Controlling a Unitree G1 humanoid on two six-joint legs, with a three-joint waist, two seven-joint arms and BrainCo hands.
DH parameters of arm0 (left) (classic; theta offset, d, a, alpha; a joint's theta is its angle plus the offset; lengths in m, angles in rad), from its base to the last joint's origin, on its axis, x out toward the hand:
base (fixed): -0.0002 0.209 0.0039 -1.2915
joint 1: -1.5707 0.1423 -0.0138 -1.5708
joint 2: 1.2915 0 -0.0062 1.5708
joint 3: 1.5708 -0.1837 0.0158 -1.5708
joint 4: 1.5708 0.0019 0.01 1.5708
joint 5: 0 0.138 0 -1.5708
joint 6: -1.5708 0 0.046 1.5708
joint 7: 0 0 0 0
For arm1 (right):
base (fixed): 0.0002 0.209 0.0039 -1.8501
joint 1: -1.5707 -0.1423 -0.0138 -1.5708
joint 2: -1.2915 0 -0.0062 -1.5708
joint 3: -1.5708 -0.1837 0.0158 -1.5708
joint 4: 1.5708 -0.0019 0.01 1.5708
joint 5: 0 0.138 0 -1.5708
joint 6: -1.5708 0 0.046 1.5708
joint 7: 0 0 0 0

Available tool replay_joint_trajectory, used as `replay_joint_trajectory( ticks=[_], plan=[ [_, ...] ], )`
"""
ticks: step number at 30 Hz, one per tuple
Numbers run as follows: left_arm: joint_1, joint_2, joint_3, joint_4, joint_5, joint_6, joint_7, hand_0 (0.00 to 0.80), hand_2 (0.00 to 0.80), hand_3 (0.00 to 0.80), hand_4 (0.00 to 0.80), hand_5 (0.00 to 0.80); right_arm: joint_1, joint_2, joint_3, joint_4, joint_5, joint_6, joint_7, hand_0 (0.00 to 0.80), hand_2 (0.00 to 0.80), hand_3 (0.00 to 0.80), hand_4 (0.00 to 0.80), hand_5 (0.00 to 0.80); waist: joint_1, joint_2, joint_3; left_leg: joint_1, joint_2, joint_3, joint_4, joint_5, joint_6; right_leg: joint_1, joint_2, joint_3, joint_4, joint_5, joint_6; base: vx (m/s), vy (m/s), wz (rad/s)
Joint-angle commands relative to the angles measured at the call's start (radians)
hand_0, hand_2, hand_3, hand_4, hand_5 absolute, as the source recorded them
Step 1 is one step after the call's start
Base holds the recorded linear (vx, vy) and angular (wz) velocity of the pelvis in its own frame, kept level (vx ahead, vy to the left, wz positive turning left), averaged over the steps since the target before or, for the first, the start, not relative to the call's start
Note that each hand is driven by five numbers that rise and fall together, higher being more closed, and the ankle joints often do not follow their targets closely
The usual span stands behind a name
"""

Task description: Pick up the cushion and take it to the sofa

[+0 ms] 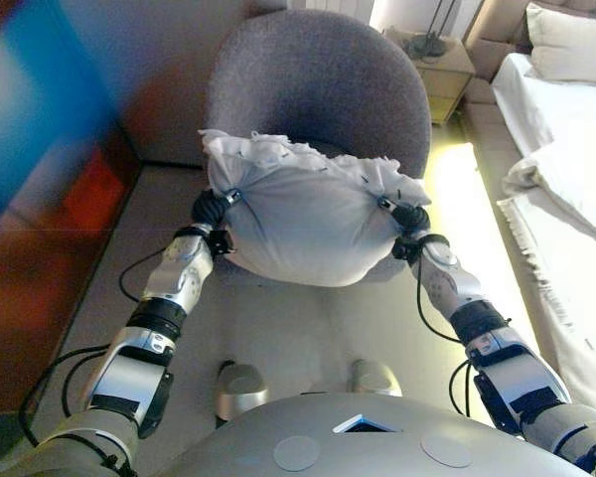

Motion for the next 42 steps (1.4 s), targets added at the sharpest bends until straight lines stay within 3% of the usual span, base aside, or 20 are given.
replay_joint_trajectory(
  ticks=[1,5,7,9,11,12,13,15,17,21,24,26,27,29,33,38,42],
  plan=[
    [-0.107,-0.002,0.000,-0.077,-0.013,-0.061,-0.024,0.800,0.800,0.800,0.800,0.800,-0.135,0.002,-0.018,-0.072,0.069,-0.065,0.018,0.800,0.800,0.800,0.800,0.800,-0.013,0.001,-0.029,0.209,-0.111,-0.011,-0.204,-0.047,0.075,-0.198,0.083,0.013,-0.138,0.328,-0.011,0.422,0.021,0.01],
    [-0.066,-0.011,0.028,-0.110,0.007,-0.047,-0.042,0.800,0.800,0.800,0.800,0.800,-0.112,-0.003,-0.043,-0.089,0.066,-0.059,0.041,0.800,0.800,0.800,0.800,0.800,-0.038,0.002,-0.031,0.274,-0.134,-0.051,-0.198,-0.092,0.112,-0.234,0.148,0.000,-0.150,0.322,-0.032,0.423,0.002,-0.41],
    [-0.050,-0.026,0.038,-0.111,0.011,-0.060,-0.036,0.800,0.800,0.800,0.800,0.800,-0.116,-0.007,-0.046,-0.089,0.057,-0.048,0.059,0.800,0.800,0.800,0.800,0.800,-0.043,0.007,-0.046,0.282,-0.127,-0.053,-0.184,-0.084,0.106,-0.223,0.158,0.007,-0.124,0.305,-0.052,0.336,-0.060,0.48],
    [-0.042,-0.027,0.045,-0.114,-0.003,-0.067,-0.010,0.800,0.800,0.800,0.800,0.800,-0.119,-0.003,-0.037,-0.105,0.031,-0.033,0.068,0.800,0.800,0.800,0.800,0.800,-0.053,0.024,-0.068,0.300,-0.086,-0.034,-0.161,-0.023,0.070,-0.207,0.169,0.001,-0.092,0.270,-0.077,0.269,-0.080,0.55],
    [-0.045,-0.019,0.059,-0.114,-0.017,-0.069,0.011,0.800,0.800,0.800,0.800,0.800,-0.131,-0.002,-0.022,-0.125,0.027,-0.015,0.073,0.800,0.800,0.800,0.800,0.800,-0.065,0.041,-0.094,0.305,-0.033,-0.013,-0.085,0.118,0.010,-0.191,0.189,-0.012,-0.080,0.235,-0.108,0.147,-0.092,0.22],
    [-0.048,-0.018,0.061,-0.113,-0.020,-0.070,0.013,0.800,0.800,0.800,0.800,0.800,-0.136,-0.003,-0.019,-0.127,0.027,-0.013,0.073,0.800,0.800,0.800,0.800,0.800,-0.067,0.043,-0.097,0.301,-0.023,-0.009,-0.062,0.137,-0.001,-0.188,0.193,-0.016,-0.080,0.230,-0.114,0.139,-0.145,0.04],
    [-0.058,-0.015,0.063,-0.109,-0.032,-0.083,0.022,0.800,0.800,0.800,0.800,0.800,-0.150,-0.008,-0.007,-0.135,0.023,-0.016,0.077,0.800,0.800,0.800,0.800,0.800,-0.071,0.036,-0.103,0.273,0.001,0.025,0.035,0.213,-0.029,-0.168,0.191,-0.028,-0.080,0.217,-0.134,0.121,-0.144,-0.09],
    [-0.062,-0.016,0.064,-0.110,-0.048,-0.095,0.033,0.800,0.800,0.800,0.800,0.800,-0.153,-0.013,0.006,-0.143,0.025,-0.031,0.086,0.800,0.800,0.800,0.800,0.800,-0.064,0.009,-0.099,0.187,0.002,0.063,0.235,0.259,-0.043,-0.137,0.172,-0.051,-0.071,0.202,-0.164,0.179,-0.217,-0.30],
    [-0.045,-0.021,0.072,-0.124,-0.037,-0.094,0.027,0.800,0.800,0.800,0.800,0.800,-0.132,-0.012,0.009,-0.153,0.025,-0.049,0.095,0.800,0.800,0.800,0.800,0.800,-0.054,-0.012,-0.093,0.108,0.029,0.100,0.346,0.256,-0.039,-0.110,0.157,-0.077,-0.055,0.177,-0.182,0.195,-0.173,-0.13],
    [-0.016,-0.032,0.080,-0.152,-0.003,-0.082,-0.005,0.800,0.800,0.800,0.800,0.800,-0.101,-0.004,0.003,-0.158,0.015,-0.062,0.083,0.800,0.800,0.800,0.800,0.800,-0.026,-0.005,-0.078,0.045,0.107,0.140,0.234,0.242,-0.022,-0.054,0.167,-0.108,-0.043,0.122,-0.185,0.200,0.040,0.03],
    [-0.027,-0.032,0.084,-0.156,-0.020,-0.066,-0.034,0.800,0.800,0.800,0.800,0.800,-0.097,0.000,-0.014,-0.155,0.023,-0.056,0.053,0.800,0.800,0.800,0.800,0.800,-0.009,0.020,-0.073,0.060,0.141,0.153,-0.038,0.255,-0.023,-0.018,0.165,-0.117,-0.049,0.090,-0.155,0.245,0.219,0.25],
    [-0.034,-0.033,0.080,-0.152,-0.024,-0.061,-0.035,0.800,0.800,0.800,0.800,0.800,-0.096,0.004,-0.014,-0.153,0.026,-0.058,0.039,0.800,0.800,0.800,0.800,0.800,0.002,0.031,-0.068,0.058,0.142,0.147,-0.138,0.268,-0.032,0.003,0.161,-0.121,-0.051,0.076,-0.140,0.244,0.213,0.20],
    [-0.045,-0.038,0.076,-0.142,-0.026,-0.055,-0.027,0.800,0.800,0.800,0.800,0.800,-0.099,0.009,-0.016,-0.156,0.034,-0.051,0.022,0.800,0.800,0.800,0.800,0.800,0.023,0.038,-0.067,0.036,0.142,0.135,-0.215,0.259,-0.047,0.032,0.135,-0.137,-0.058,0.062,-0.116,0.248,0.216,0.11],
    [-0.055,-0.037,0.074,-0.131,-0.021,-0.053,-0.032,0.800,0.800,0.800,0.800,0.800,-0.106,0.015,-0.019,-0.153,0.041,-0.047,0.016,0.800,0.800,0.800,0.800,0.800,0.029,0.042,-0.065,0.044,0.127,0.132,-0.246,0.217,-0.042,0.040,0.105,-0.143,-0.038,0.045,-0.097,0.205,0.202,-0.08],
    [-0.071,-0.034,0.050,-0.101,-0.016,-0.063,-0.046,0.800,0.800,0.800,0.800,0.800,-0.098,0.034,-0.024,-0.149,0.030,-0.060,-0.011,0.800,0.800,0.800,0.800,0.800,0.022,0.066,-0.065,0.077,0.083,0.130,-0.300,0.194,-0.021,0.010,0.070,-0.138,0.029,0.042,-0.066,0.123,0.191,-0.32],
    [-0.133,-0.024,0.002,-0.059,-0.014,-0.079,-0.055,0.800,0.800,0.800,0.800,0.800,-0.120,0.048,-0.006,-0.104,0.002,-0.119,-0.065,0.800,0.800,0.800,0.800,0.800,0.019,0.086,-0.012,0.047,0.031,0.124,-0.224,0.127,0.035,-0.139,0.008,-0.135,0.315,0.090,-0.085,0.036,0.201,0.06],
    [-0.139,-0.025,-0.007,-0.055,-0.030,-0.059,-0.050,0.800,0.800,0.800,0.800,0.800,-0.125,0.070,-0.009,-0.071,0.018,-0.135,-0.098,0.800,0.800,0.800,0.800,0.800,0.024,0.072,0.004,0.060,0.011,0.121,-0.197,0.098,0.029,-0.126,-0.014,-0.150,0.229,0.100,-0.079,0.162,0.000,0.18]
  ],
)
